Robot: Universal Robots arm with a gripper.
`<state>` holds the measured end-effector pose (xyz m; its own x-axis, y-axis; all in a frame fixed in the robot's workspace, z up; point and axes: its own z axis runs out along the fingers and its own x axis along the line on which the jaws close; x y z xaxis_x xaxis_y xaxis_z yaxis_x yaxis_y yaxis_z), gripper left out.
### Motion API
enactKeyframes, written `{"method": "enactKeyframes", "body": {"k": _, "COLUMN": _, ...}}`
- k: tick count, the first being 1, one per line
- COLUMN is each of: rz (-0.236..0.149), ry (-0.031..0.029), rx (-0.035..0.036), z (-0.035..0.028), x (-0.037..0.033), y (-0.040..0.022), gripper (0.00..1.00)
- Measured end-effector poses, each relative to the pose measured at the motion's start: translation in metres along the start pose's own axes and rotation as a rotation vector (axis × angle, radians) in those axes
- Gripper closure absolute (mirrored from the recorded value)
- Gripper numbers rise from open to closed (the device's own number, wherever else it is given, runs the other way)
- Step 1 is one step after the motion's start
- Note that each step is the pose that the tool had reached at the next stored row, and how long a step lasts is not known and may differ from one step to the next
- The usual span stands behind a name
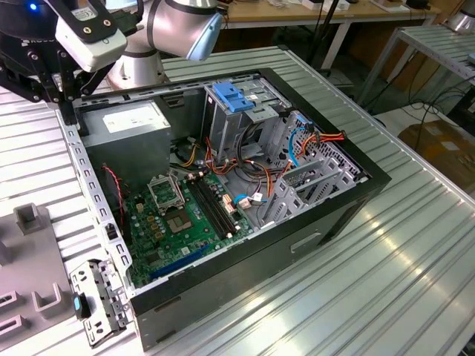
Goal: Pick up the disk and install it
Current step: 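Reach for the disk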
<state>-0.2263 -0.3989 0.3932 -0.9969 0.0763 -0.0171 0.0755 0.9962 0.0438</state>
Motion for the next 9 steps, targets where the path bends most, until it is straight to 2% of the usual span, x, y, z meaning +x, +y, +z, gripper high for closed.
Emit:
{"method": "enactKeyframes", "body": {"k": 5, "rz": 0.000, "ry": 0.0002, "rx": 0.0000, "z": -0.0001, "x": 0.0052, "y": -0.0004, "gripper": 0.89}}
{"method": "enactKeyframes", "body": {"k": 9, "rz": 0.000, "ry": 0.0001, "rx": 0.0000, "z": -0.0002, "x": 0.0134, "y": -0.0010, "gripper": 0.89}}
